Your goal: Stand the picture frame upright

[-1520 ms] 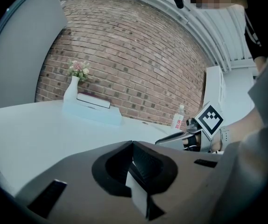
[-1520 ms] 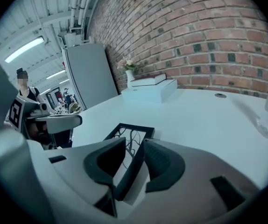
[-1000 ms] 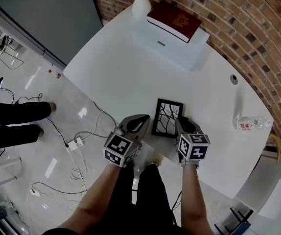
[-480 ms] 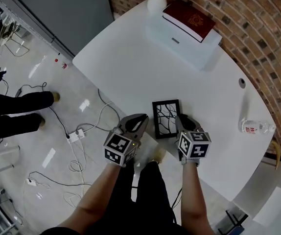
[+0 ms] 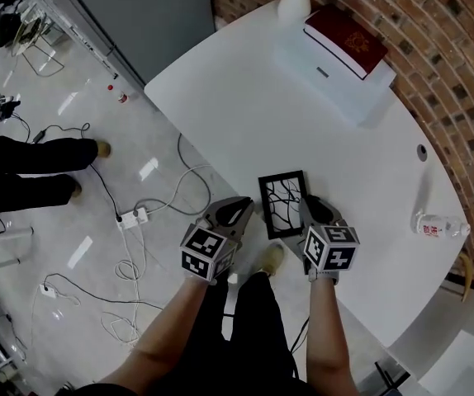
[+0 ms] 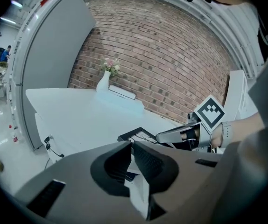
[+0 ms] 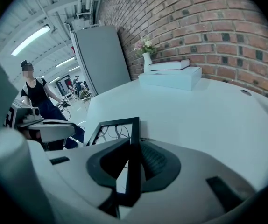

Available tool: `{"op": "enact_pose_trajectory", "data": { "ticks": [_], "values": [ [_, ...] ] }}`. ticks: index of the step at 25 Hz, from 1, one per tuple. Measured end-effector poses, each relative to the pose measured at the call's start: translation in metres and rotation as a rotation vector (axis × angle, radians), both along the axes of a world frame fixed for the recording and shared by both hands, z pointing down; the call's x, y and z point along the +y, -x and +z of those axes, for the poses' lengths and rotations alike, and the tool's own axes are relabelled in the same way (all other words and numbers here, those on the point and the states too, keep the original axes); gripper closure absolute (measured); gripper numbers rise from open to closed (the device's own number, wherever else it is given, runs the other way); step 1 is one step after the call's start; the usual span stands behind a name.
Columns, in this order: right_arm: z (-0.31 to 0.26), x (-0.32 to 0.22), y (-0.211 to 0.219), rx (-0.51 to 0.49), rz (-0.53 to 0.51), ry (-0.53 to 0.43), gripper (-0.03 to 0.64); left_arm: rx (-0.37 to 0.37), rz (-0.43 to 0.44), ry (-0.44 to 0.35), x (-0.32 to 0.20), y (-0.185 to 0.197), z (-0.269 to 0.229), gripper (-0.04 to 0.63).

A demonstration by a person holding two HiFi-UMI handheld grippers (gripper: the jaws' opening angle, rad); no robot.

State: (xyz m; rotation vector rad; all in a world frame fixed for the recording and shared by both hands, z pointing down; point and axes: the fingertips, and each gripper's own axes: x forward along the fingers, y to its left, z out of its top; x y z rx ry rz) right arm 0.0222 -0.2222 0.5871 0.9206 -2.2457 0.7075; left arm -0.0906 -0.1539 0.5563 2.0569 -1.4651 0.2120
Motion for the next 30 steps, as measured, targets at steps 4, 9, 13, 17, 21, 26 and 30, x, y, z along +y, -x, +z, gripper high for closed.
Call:
{"op": "enact_pose_trajectory", "data": {
  "ticks": [4, 9, 13, 17, 21, 26, 30],
  "values": [
    [0.0, 0.007, 0.009, -0.009, -0.015, 0.004, 0.549, 0.004, -0.032, 0.008, 0.01, 0.007, 0.007, 0.574],
    [0.0, 0.013, 0.017, -0.012, -0.036, 0.005, 0.549, 0.052, -0.045, 0.048, 0.02, 0.005, 0.014, 0.509],
    [0.0, 0.018, 0.025, -0.014, -0.052, 0.009, 0.549, 0.09, -0.072, 0.085, 0.028, 0.008, 0.022, 0.509],
    [0.0, 0.022, 0.032, -0.019, -0.066, 0.009, 0.549, 0.148, -0.082, 0.104, 0.031, 0.007, 0.026, 0.463],
    [0.0, 0.025, 0.039, -0.023, -0.079, 0.011, 0.549, 0.227, -0.108, 0.12, 0.031, 0.009, 0.03, 0.463],
    [0.001, 0.028, 0.045, -0.029, -0.097, 0.015, 0.548, 0.344, -0.152, 0.147, 0.031, 0.008, 0.034, 0.463],
    [0.001, 0.028, 0.047, -0.031, -0.105, 0.022, 0.549, 0.42, -0.178, 0.173, 0.03, 0.006, 0.037, 0.449]
  ]
}}
